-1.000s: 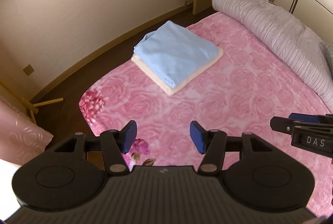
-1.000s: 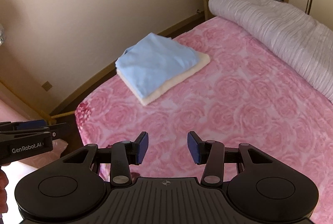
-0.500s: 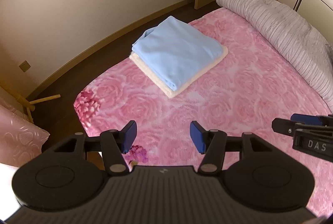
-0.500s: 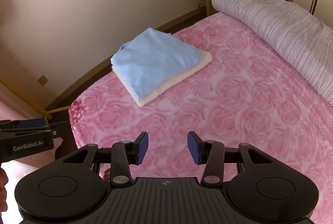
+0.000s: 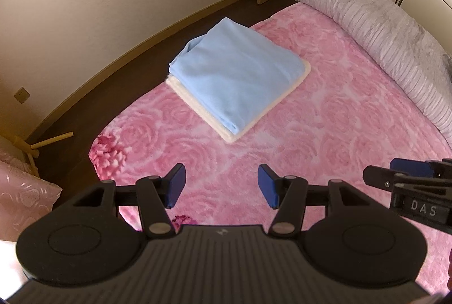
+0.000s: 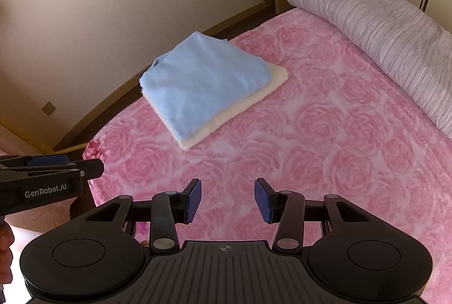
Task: Fold clothes
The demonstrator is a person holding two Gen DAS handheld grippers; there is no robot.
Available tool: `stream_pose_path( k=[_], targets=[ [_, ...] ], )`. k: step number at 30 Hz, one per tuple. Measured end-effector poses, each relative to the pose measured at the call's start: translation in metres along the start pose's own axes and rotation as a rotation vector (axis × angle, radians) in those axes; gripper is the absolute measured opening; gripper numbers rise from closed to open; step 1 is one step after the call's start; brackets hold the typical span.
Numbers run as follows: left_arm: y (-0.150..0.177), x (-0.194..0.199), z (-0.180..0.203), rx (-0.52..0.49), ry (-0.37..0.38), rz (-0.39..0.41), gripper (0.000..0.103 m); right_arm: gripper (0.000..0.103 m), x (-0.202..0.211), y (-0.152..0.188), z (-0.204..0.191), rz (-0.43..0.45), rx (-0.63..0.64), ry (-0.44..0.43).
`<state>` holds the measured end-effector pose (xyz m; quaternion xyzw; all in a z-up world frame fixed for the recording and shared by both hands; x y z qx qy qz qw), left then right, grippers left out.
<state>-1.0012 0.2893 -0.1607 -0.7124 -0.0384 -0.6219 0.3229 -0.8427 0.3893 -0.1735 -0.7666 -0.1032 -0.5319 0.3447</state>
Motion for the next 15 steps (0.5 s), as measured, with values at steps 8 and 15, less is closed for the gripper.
stream_pose_path(
  k=[8,15],
  targets=[
    [-0.012,-0.009,-0.007,-0.002,-0.006,0.006,0.053,0.046,-0.012,-0.013,-0.006,-0.003,-0.011,0.0],
    [-0.014,0.0,-0.005,-0.033,-0.026,0.065,0.053,0.046,-0.01,-0.019,-0.011,0.016,-0.011,-0.004]
  ],
)
Point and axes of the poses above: each gripper's, at about its wrist camera, not at the fingertips, and x roughly against the way its jaws point, z to its right, y to its underside, the point moved 4 cm from there along -x, roughly the way its jaws point, and after that the axes turned 4 degrees about -z, right-handed, at the moved point
